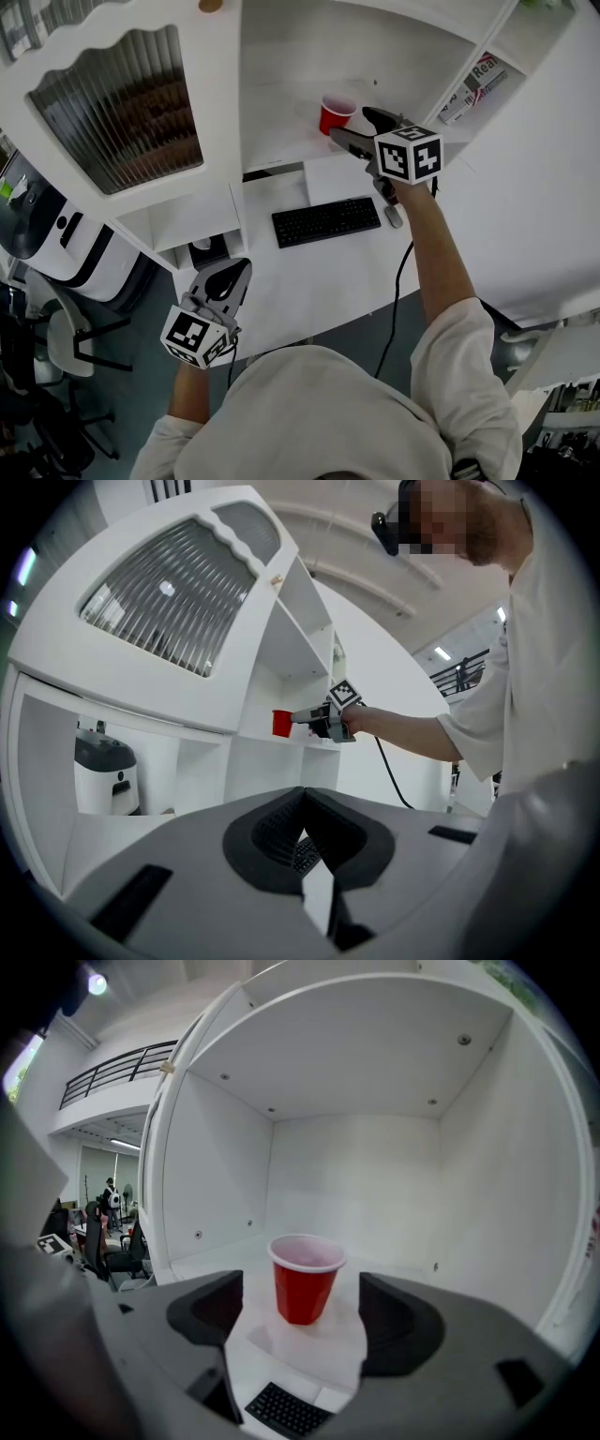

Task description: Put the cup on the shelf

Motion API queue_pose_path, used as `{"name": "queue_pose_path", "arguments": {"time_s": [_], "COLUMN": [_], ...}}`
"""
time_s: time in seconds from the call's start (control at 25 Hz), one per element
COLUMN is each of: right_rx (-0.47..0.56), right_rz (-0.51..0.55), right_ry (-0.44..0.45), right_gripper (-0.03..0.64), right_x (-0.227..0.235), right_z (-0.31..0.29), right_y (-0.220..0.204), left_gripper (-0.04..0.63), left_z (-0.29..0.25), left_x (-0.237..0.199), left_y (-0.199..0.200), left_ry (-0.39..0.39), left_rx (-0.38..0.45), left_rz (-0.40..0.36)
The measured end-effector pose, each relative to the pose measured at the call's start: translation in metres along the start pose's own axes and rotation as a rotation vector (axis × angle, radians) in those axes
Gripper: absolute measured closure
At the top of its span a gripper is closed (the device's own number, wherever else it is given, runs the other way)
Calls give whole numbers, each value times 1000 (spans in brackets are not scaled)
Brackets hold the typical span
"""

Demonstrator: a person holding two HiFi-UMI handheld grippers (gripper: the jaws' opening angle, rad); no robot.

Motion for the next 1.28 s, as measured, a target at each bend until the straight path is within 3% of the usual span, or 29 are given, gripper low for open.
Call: {"name": "queue_pose_path", "arguments": {"time_s": [0.24, 0.8, 1.28], "right_rx": [36, 135, 170], "right_rz": [-6, -11, -60], "right_ry": [-24, -86, -142], "right_gripper": [239, 388, 495], "right_x": [-8, -48, -78], "right_z": [28, 109, 160], "right_y": [3, -3, -32], "left_gripper": [594, 594, 594], "left_z": [-1, -11, -15], "left_x": [1, 11, 22], "left_y": [2, 8, 12], "left_ry": [-32, -129, -176], "left_rx": [-6, -34, -47], "left_rz": [-7, -34, -60]}}
Point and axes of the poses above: the fingertips, and each gripper's own axes: z backward along the fingers, x to its right, y out of its top, the point moved 6 cm from there along z, backward along the fingers, and after that the axes turned 11 degrees about z, right-handed, at the moved point
